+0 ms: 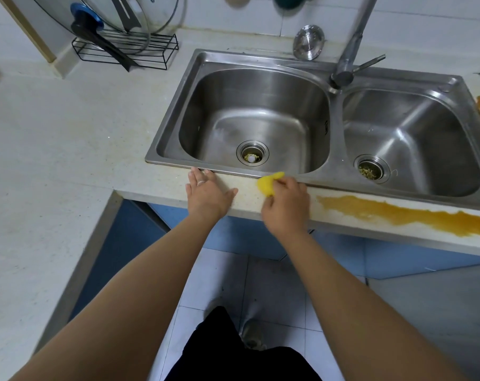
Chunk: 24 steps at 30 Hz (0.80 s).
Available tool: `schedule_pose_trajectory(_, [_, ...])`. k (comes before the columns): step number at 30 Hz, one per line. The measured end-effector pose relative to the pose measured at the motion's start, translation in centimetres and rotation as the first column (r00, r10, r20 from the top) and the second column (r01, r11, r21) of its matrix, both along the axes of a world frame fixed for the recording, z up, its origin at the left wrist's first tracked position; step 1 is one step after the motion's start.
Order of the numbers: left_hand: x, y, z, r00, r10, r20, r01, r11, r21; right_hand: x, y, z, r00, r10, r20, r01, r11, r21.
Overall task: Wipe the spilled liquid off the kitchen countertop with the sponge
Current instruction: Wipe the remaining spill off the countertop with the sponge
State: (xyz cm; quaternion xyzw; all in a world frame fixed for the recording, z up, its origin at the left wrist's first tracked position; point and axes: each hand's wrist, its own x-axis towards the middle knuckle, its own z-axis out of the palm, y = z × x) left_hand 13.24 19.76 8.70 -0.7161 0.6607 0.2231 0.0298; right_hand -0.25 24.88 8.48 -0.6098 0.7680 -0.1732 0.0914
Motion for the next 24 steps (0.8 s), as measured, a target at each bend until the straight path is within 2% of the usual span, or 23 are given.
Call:
schedule_pose_trajectory(2, [0.1, -0.1, 0.0, 1.0, -0.007, 0.004, 0.007, 1.0, -0.002, 1.0, 0.3, -0.5, 0.982, 0.187, -0.013, -0.187, 0.982, -0.016])
schedule_pose_trajectory(3, [0.1, 0.0, 0.0, 1.0, -0.012, 0.003, 0.012, 1.0, -0.002, 0.7, 0.3, -0.6, 0.977, 0.21, -0.032, -0.211, 0.977, -0.037])
schedule_pose_trajectory(5, [0.3, 0.0, 0.1, 1.0, -0.028, -0.006, 0.028, 1.0, 0.011, -1.0, 0.4, -0.4, 0.998, 0.064, -0.028, -0.066, 0.995, -0.081])
schedule_pose_trajectory(7, [0.5, 0.0, 0.1, 0.999, -0.039, -0.004, 0.039, 0.999, 0.02, -2.5, 0.1, -0.3, 0.99, -0.137, -0.012, 0.137, 0.99, -0.044])
schedule_pose_trajectory(9, [0.5, 0.0, 0.1, 0.999, -0.042, -0.009, 0.042, 0.999, 0.025, -1.7, -0.3, -0.3, 0.984, -0.179, 0.017, 0.18, 0.983, -0.039])
schedule_pose_trajectory(11, [0.4, 0.0, 0.2, 0.999, -0.036, -0.02, 0.037, 0.999, 0.031, 1.2, -0.5, -0.4, 0.998, -0.024, 0.052, 0.028, 0.997, -0.076])
schedule_pose_trajectory(13, [0.5, 0.0, 0.3, 0.999, -0.038, -0.021, 0.039, 0.999, 0.034, 3.8, -0.2, -0.8, 0.989, 0.145, 0.014, -0.143, 0.984, -0.105])
schedule_pose_trajectory(15, [0.6, 0.0, 0.4, 0.998, -0.054, -0.013, 0.054, 0.998, 0.03, 3.6, -0.1, -0.7, 0.986, 0.169, -0.009, -0.169, 0.981, -0.091])
schedule_pose_trajectory(17, [0.7, 0.1, 0.5, 0.997, -0.082, -0.008, 0.082, 0.996, 0.03, 1.2, 0.2, -0.4, 0.999, 0.049, -0.017, -0.05, 0.994, -0.094])
schedule_pose_trajectory(20, [0.7, 0.2, 0.6, 0.996, -0.094, 0.0, 0.094, 0.995, 0.029, -1.6, 0.6, 0.0, 0.964, -0.265, -0.022, 0.265, 0.964, -0.002])
schedule_pose_trajectory(22, [0.6, 0.2, 0.5, 0.996, -0.086, -0.001, 0.086, 0.996, 0.03, -0.3, 0.3, 0.2, 0.961, -0.275, -0.021, 0.275, 0.961, 0.009])
schedule_pose_trajectory(24, [0.5, 0.3, 0.4, 0.997, -0.078, -0.002, 0.078, 0.997, 0.03, 2.6, -0.2, 0.1, 0.992, -0.127, 0.017, 0.127, 0.991, -0.039])
